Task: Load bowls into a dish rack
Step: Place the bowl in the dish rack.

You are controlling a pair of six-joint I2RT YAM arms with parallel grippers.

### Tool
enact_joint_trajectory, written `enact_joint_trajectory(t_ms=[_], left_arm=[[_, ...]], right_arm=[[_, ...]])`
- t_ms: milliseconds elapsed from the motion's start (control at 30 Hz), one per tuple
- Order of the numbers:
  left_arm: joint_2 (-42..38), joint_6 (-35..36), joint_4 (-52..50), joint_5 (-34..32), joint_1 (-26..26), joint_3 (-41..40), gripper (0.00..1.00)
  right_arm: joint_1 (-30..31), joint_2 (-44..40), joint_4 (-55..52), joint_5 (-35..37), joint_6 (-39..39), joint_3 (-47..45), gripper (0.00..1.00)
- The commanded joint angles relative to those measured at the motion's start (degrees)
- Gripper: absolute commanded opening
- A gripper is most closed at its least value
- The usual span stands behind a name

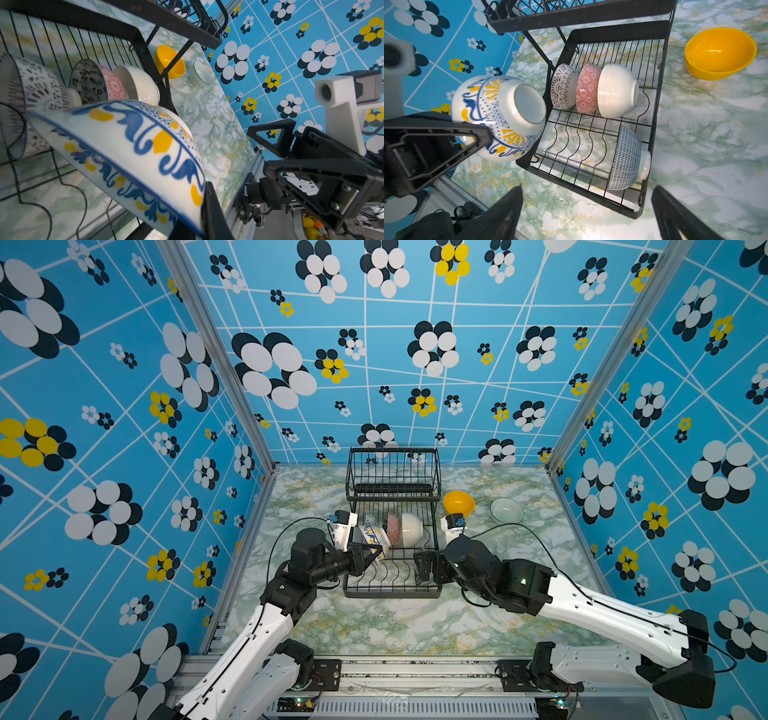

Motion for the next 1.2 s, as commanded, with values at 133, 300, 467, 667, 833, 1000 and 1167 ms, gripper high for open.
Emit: enact_joint_trajectory(t_ms=[133, 300, 467, 667, 833, 1000, 1167], left_arm=[[1.43, -7.72, 10.44, 9.61, 1.02, -2.29, 0.00], [1.55, -10.20, 13.42, 9.41, 1.09, -4.40, 0.00], [4.33, -16.03, 24.09, 12.51, 1.37, -7.79, 0.00], [7.82, -16.84, 30.41, 15.71, 1.21, -9.40, 0.00], [11.48, -16.50, 34.84, 19.02, 1.11, -9.59, 0.00], [15.08, -15.33, 38.22, 21.28, 0.20, -10.00, 0.00], [18.74, -12.10, 39.54, 22.04, -2.07, -9.78, 0.00]], right_arm=[[3.70, 3.08, 3.42, 3.11, 0.10, 0.02, 1.00], [4.05, 3.80, 5.35, 2.38, -1.93, -1.46, 1.00], [4.69, 3.07, 9.51, 2.11, -4.31, -5.10, 1.00], [5.10, 2.52, 13.07, 0.90, -6.03, -7.60, 1.00], [5.12, 2.10, 16.21, -0.26, -8.32, -9.49, 1.00], [5.09, 1.56, 19.20, 0.98, -9.61, -12.94, 1.00], [5.13, 2.17, 19.83, 0.98, -8.99, -13.93, 1.00]])
